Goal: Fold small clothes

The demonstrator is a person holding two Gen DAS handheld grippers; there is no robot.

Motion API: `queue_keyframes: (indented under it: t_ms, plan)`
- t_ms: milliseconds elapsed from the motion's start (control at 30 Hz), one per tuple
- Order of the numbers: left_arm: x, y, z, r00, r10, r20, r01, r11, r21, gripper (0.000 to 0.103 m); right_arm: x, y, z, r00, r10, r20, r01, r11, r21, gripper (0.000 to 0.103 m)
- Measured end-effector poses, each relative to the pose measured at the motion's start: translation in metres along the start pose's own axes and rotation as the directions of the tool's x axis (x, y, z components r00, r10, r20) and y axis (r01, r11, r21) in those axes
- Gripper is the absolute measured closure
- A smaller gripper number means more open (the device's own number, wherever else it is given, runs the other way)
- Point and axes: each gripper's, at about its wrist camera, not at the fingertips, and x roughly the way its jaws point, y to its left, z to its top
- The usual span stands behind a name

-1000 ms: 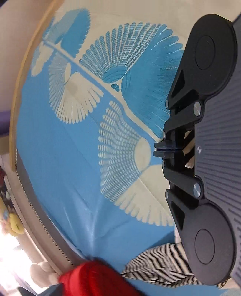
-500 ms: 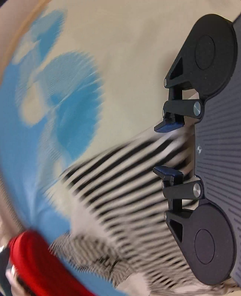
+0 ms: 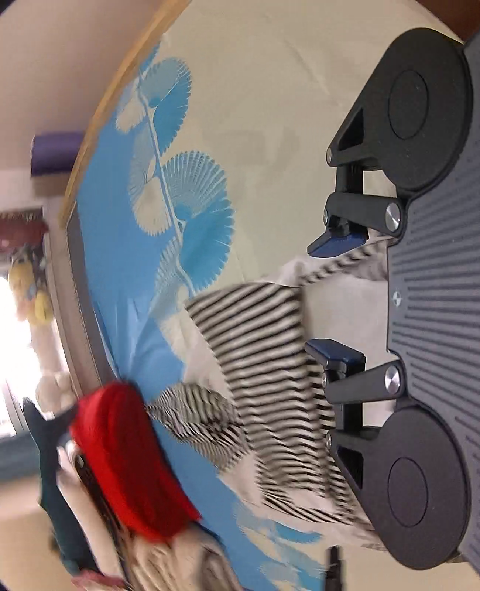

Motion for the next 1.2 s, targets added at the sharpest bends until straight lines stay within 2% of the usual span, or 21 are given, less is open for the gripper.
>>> queue_keyframes:
  t_ms: [100, 167, 300, 400, 500, 733, 800, 867, 900, 933, 967, 1000, 1033, 1133, 1200]
  plan:
    - [-0.031, 0.011, -0.031, 1.000, -0.017, 0.001, 0.017, 1.000, -0.021, 0.062, -0.010, -0.008, -0.015, 0.999, 0.016, -0.046, -0.014, 0.999, 0.045, 0.052]
    - [-0.050, 0.021, -0.057, 1.000, -0.020, -0.006, 0.020, 0.999, -0.040, 0.056, -0.012, -0.016, -0.020, 0.998, 0.006, -0.068, -0.001, 0.997, 0.082, 0.052]
    - [-0.062, 0.039, -0.104, 0.998, -0.011, -0.064, 0.005, 0.996, -0.093, 0.055, -0.015, -0.029, -0.032, 0.994, -0.005, -0.114, 0.016, 0.995, 0.094, 0.052]
    - [-0.056, 0.050, -0.129, 0.992, -0.023, -0.125, 0.005, 0.990, -0.142, 0.048, -0.012, -0.035, -0.046, 0.985, -0.005, -0.173, 0.021, 0.996, 0.089, 0.052]
    - [-0.043, 0.052, -0.142, 0.986, -0.010, -0.169, -0.011, 0.992, -0.124, 0.040, -0.006, -0.040, -0.063, 0.968, -0.044, -0.245, 0.060, 0.996, 0.060, 0.052]
    - [-0.006, 0.050, -0.161, 0.961, 0.030, -0.276, -0.065, 0.991, -0.120, 0.041, 0.007, -0.056, -0.086, 0.932, -0.115, -0.343, 0.143, 0.988, 0.056, 0.051]
    - [-0.002, 0.048, -0.163, 0.957, 0.033, -0.288, -0.069, 0.991, -0.117, 0.050, 0.012, -0.060, -0.090, 0.921, -0.114, -0.372, 0.146, 0.988, 0.057, 0.051]
    - [-0.002, 0.047, -0.163, 0.958, -0.005, -0.288, -0.033, 0.991, -0.128, 0.084, 0.018, -0.062, -0.096, 0.907, -0.109, -0.406, 0.147, 0.987, 0.063, 0.052]
    - [-0.004, 0.045, -0.163, 0.958, -0.019, -0.285, -0.018, 0.992, -0.127, 0.089, 0.021, -0.062, -0.097, 0.904, -0.099, -0.417, 0.140, 0.988, 0.070, 0.053]
    - [-0.006, 0.040, -0.162, 0.960, -0.017, -0.280, -0.015, 0.994, -0.111, 0.095, 0.023, -0.062, -0.098, 0.902, -0.087, -0.424, 0.129, 0.989, 0.072, 0.057]
    - [-0.008, 0.037, -0.162, 0.962, -0.010, -0.274, -0.016, 0.996, -0.093, 0.101, 0.023, -0.061, -0.099, 0.903, -0.072, -0.425, 0.111, 0.991, 0.070, 0.077]
    - [-0.013, 0.033, -0.160, 0.965, -0.007, -0.263, -0.014, 0.997, -0.078, 0.101, 0.023, -0.061, -0.099, 0.904, -0.047, -0.424, 0.087, 0.993, 0.076, 0.095]
    - [-0.018, 0.033, -0.160, 0.968, -0.013, -0.250, -0.006, 0.997, -0.078, 0.101, 0.020, -0.061, -0.097, 0.909, -0.019, -0.417, 0.063, 0.994, 0.093, 0.098]
    - [-0.034, 0.035, -0.159, 0.974, -0.042, -0.223, 0.018, 0.994, -0.109, 0.101, 0.004, -0.070, -0.087, 0.933, -0.007, -0.361, 0.064, 0.987, 0.147, 0.099]
    - [-0.040, 0.037, -0.162, 0.973, -0.036, -0.230, 0.012, 0.994, -0.106, 0.101, -0.007, -0.080, -0.081, 0.942, -0.019, -0.334, 0.083, 0.981, 0.178, 0.099]
